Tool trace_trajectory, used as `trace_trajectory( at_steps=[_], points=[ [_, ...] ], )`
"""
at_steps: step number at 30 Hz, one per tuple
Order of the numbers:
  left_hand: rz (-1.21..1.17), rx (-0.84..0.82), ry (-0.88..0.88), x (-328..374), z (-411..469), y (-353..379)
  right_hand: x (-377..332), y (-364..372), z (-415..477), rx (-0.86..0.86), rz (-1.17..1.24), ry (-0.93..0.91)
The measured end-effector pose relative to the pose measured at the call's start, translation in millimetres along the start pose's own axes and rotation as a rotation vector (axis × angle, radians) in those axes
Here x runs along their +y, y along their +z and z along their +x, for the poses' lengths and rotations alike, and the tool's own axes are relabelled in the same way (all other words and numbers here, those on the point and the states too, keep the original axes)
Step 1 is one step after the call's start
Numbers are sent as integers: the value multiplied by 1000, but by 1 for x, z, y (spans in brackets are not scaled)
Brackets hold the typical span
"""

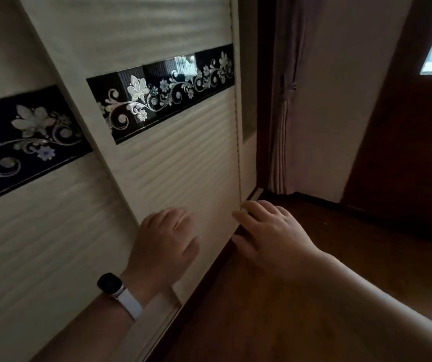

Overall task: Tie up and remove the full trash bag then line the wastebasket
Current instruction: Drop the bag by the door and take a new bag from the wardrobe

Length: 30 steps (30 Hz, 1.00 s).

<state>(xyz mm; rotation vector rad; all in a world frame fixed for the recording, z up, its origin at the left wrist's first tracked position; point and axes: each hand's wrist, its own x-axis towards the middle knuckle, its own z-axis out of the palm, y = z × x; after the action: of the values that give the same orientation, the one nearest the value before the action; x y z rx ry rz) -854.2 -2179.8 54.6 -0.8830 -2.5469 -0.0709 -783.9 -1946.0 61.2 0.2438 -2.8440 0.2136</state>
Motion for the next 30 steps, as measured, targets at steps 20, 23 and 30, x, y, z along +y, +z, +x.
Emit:
trace_trajectory(
  at_steps=[20,23,30],
  points=[
    [200,432,-91,-204,171,34,14,28,295,111,-9,-227],
    [253,529,-111,-232,182,25,-5,30,342,241,-23,-279],
    [405,741,-169,-276,196,1,-51,36,424,554,128,-499]
  ],
)
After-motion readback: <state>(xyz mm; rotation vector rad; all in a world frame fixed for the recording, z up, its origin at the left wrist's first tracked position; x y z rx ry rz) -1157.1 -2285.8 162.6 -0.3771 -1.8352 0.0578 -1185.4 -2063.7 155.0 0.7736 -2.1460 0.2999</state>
